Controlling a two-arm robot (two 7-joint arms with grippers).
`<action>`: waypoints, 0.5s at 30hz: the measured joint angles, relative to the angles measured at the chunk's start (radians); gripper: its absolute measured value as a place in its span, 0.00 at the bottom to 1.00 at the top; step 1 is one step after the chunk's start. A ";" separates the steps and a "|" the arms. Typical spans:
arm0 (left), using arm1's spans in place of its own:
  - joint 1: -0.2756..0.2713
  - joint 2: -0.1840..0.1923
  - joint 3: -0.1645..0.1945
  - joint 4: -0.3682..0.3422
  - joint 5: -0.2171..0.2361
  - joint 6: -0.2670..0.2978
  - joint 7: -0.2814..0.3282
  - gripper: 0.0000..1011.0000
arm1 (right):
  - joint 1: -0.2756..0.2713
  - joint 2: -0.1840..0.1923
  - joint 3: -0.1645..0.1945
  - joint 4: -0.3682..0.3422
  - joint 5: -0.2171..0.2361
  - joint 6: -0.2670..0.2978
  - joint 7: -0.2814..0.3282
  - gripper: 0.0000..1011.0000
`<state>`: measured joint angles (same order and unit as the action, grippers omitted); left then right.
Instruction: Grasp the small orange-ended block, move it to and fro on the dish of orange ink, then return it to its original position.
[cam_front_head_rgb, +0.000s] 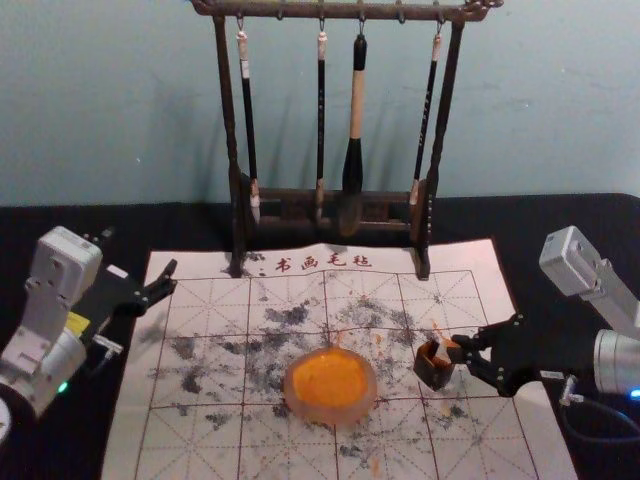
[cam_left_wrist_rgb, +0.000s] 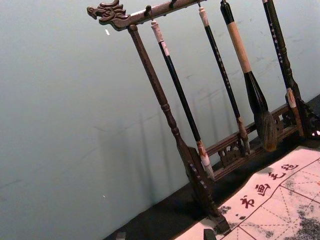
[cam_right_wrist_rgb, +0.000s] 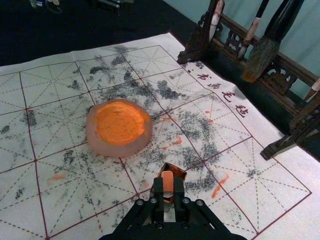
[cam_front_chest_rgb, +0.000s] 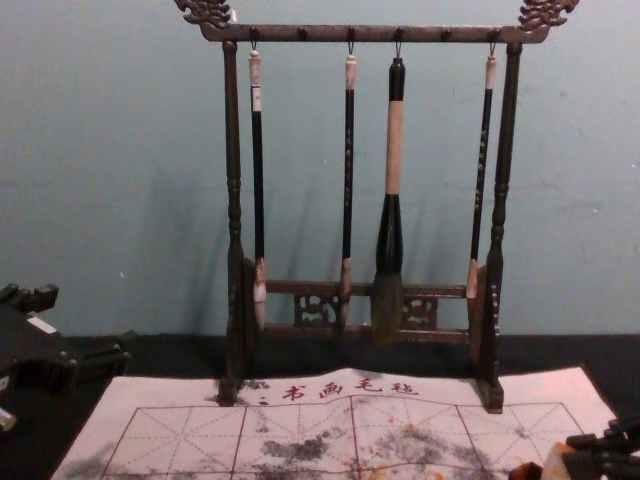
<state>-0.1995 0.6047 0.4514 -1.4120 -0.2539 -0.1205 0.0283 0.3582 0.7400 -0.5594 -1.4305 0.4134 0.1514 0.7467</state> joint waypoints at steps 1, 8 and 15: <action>0.000 0.000 0.000 0.000 0.000 0.000 0.000 0.99 | 0.000 0.000 0.000 0.000 0.000 0.000 0.000 0.08; 0.000 0.000 0.000 0.000 0.000 0.000 0.000 0.99 | -0.001 0.000 0.001 0.000 0.000 0.000 -0.001 0.08; 0.000 0.000 0.000 0.000 0.000 0.000 0.000 0.99 | -0.001 0.000 0.001 0.000 -0.002 0.001 -0.001 0.19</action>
<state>-0.1996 0.6047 0.4514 -1.4119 -0.2539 -0.1205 0.0283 0.3572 0.7400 -0.5588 -1.4305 0.4117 0.1524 0.7455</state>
